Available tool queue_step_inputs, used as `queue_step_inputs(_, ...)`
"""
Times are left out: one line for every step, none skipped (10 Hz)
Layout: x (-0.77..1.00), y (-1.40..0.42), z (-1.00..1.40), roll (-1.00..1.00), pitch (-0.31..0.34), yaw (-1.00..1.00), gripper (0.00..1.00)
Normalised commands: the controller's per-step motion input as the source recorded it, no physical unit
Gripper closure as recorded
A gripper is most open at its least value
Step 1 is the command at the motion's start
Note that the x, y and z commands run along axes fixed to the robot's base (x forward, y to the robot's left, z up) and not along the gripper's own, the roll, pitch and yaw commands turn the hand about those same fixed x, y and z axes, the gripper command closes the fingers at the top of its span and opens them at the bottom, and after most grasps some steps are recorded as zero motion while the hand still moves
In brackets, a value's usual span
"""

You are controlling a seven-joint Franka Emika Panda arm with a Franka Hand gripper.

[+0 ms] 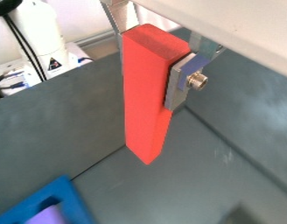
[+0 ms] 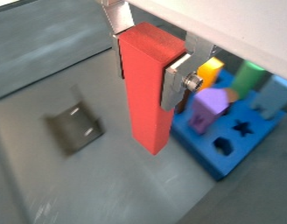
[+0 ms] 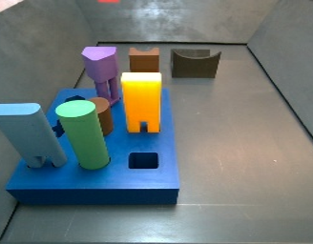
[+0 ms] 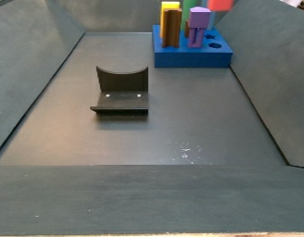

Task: Pick up the rectangle object. Move up. Move to above the board. Insert the rectangle object.
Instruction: Move to above the board, then insert the rectangle object.

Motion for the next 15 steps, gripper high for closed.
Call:
queue_step_inputs(0.47, -1.0, 0.0, -0.07, 0.085, -0.52, 1.0)
queue_step_inputs(0.48, -1.0, 0.0, -0.08, 0.083, -0.38, 1.0)
queue_step_inputs(0.49, -1.0, 0.0, -0.06, 0.081, -0.18, 1.0)
queue_step_inputs(0.49, -1.0, 0.01, -0.05, 0.078, -0.09, 1.0)
queue_step_inputs(0.5, -1.0, 0.0, -0.02, 0.08, -0.04, 1.0)
queue_step_inputs(0.52, -1.0, 0.01, -0.02, 0.082, -0.02, 1.0)
queue_step_inputs(0.54, -1.0, 0.01, -0.01, 0.089, -0.01, 1.0)
queue_step_inputs(0.45, -0.8, 0.02, 0.01, 0.093, 0.0, 1.0)
queue_step_inputs(0.29, -0.43, 0.02, 0.03, 0.101, 0.0, 1.0)
queue_step_inputs(0.19, -0.26, 0.03, 0.05, 0.087, 0.01, 1.0)
queue_step_inputs(0.12, -0.17, 0.02, 0.06, 0.062, 0.01, 1.0)
queue_step_inputs(0.0, -0.63, 0.0, 0.18, 0.026, 0.29, 1.0)
queue_step_inputs(0.0, -0.67, 0.0, 0.27, 0.0, 0.24, 1.0)
queue_step_inputs(-0.05, -0.6, 0.0, 0.36, 0.0, 0.27, 1.0)
queue_step_inputs(-0.07, -0.57, -0.04, 0.41, 0.0, 0.27, 1.0)
